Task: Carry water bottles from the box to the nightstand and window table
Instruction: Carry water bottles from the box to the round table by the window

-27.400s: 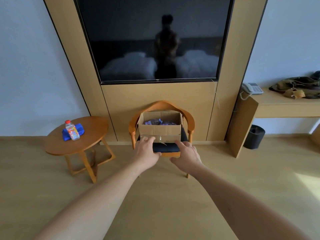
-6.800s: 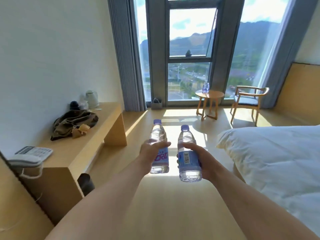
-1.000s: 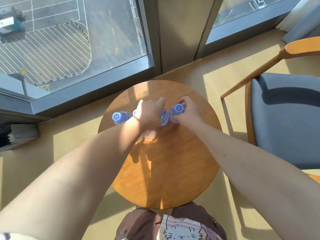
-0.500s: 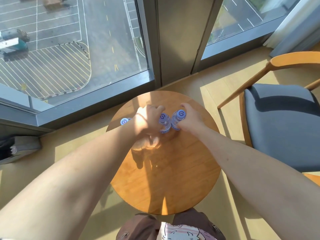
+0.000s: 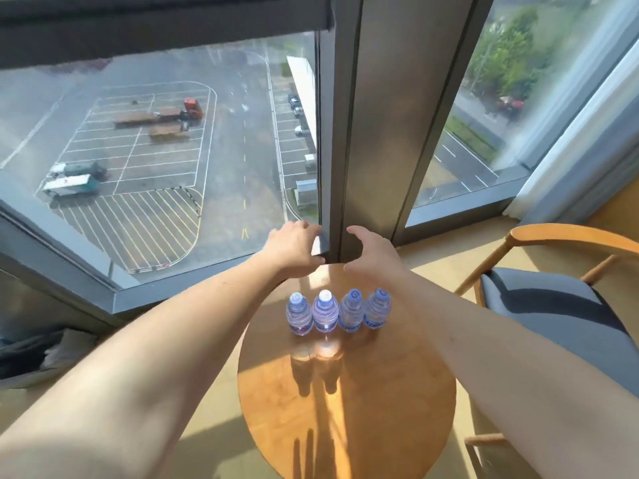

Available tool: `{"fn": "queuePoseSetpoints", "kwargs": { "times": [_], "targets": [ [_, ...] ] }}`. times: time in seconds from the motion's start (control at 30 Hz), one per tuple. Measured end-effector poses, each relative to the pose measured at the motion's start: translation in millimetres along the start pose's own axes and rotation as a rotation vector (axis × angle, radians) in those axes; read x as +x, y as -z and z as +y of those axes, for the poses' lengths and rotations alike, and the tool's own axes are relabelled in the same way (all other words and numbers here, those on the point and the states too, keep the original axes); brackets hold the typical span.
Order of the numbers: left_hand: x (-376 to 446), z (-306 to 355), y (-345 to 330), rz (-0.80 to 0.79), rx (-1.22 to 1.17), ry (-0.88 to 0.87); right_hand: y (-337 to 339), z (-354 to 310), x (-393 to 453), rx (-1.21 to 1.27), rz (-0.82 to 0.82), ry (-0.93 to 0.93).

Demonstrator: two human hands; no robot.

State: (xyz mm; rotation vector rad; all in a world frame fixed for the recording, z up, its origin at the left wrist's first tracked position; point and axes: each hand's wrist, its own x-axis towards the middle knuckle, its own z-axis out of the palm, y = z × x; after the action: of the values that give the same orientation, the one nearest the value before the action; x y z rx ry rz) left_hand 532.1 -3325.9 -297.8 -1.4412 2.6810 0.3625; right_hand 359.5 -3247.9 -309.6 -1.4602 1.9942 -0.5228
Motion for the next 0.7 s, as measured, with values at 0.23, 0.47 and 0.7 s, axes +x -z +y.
{"fn": "queuePoseSetpoints", "kwargs": {
  "times": [0.23,0.47,0.7],
  "targets": [
    [-80,-20,62,0.205,0.029,0.269,15,-82,-10,-0.136,-0.070,0.329],
    [-246,-33,59,0.385,-0.053,0.702,-44,-167,-74,-0.233,-0.244,0.682],
    [-458,-14,43,0.403,-0.073,1.169,-138,-238,-224,-0.270,-0.509,1.036]
  ]
}}
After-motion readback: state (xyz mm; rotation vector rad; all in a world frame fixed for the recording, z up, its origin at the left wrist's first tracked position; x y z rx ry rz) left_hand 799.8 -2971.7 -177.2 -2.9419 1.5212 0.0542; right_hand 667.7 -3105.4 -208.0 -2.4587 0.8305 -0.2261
